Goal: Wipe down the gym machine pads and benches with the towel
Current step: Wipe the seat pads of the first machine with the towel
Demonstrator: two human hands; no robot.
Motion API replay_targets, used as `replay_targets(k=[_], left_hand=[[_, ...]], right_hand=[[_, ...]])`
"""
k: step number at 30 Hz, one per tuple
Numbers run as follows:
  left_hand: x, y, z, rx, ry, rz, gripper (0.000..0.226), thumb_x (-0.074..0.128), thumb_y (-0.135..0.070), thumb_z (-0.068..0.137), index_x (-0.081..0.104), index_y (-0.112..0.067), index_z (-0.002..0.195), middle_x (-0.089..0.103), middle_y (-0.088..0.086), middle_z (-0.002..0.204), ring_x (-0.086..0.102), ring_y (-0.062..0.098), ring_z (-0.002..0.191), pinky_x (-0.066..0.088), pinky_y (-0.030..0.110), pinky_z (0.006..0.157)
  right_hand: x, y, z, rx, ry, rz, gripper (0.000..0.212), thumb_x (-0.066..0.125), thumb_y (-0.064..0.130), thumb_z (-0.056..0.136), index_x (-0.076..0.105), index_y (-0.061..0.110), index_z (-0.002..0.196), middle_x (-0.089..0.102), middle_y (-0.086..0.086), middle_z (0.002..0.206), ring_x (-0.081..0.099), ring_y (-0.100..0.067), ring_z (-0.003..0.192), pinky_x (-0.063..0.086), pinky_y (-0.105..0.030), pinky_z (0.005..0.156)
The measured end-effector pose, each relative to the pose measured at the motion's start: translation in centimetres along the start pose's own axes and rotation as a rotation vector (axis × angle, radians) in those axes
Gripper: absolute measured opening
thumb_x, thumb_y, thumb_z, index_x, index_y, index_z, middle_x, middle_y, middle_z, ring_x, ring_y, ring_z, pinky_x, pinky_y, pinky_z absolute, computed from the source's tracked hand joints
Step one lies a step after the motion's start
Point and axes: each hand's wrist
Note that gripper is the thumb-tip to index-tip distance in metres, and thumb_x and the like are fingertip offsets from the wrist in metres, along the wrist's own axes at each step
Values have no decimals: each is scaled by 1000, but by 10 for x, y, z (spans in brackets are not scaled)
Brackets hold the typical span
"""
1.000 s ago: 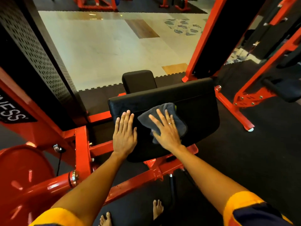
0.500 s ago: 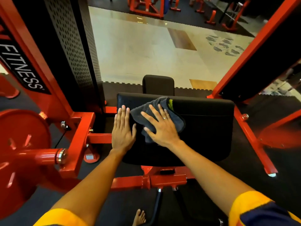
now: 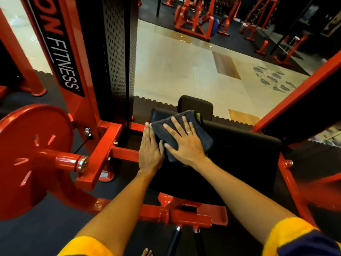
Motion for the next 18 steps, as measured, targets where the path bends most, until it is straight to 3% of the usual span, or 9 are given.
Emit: replay_targets(k=[3,7,10,15,18], left_hand=[[-1,-2,0,-38,-19,2,68,38,-34,107,12,-5,162,14,14,170,14,24,157,23,38,126],[-3,-7,-1,-25,-34,50,68,44,-28,107,12,-6,162,15,15,169,18,26,156,26,38,125],[-2,-7,1,-39,-41,61,70,46,-25,104,11,-5,162,15,15,169,19,26,156,22,31,124],[0,-7,-4,-85,-73,57,76,33,-33,94,12,-6,162,17,13,169,18,23,156,21,27,123],[2,-7,-3,-105,-99,75,71,32,-37,98,23,-1,159,27,18,165,27,27,153,30,37,123]], right_hand=[[-9,-32,-27,-82,42,-44,76,50,61,99,22,34,164,9,2,174,-4,-28,160,6,-51,129],[-17,-43,1,44,77,-43,71,39,63,101,17,39,164,5,3,174,-4,-29,160,6,-52,129],[-20,-17,58,122,102,19,67,38,62,102,19,40,163,17,3,172,8,-34,159,2,-51,128],[-20,8,105,-51,219,112,67,47,55,102,23,40,162,22,3,171,17,-32,157,12,-51,128],[-17,-14,69,-230,116,80,68,47,57,100,28,37,162,16,1,173,9,-32,159,9,-51,128]])
Point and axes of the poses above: each hand's wrist, its own z-axis towards the middle knuckle, its own x-axis out of the palm, y = z × x
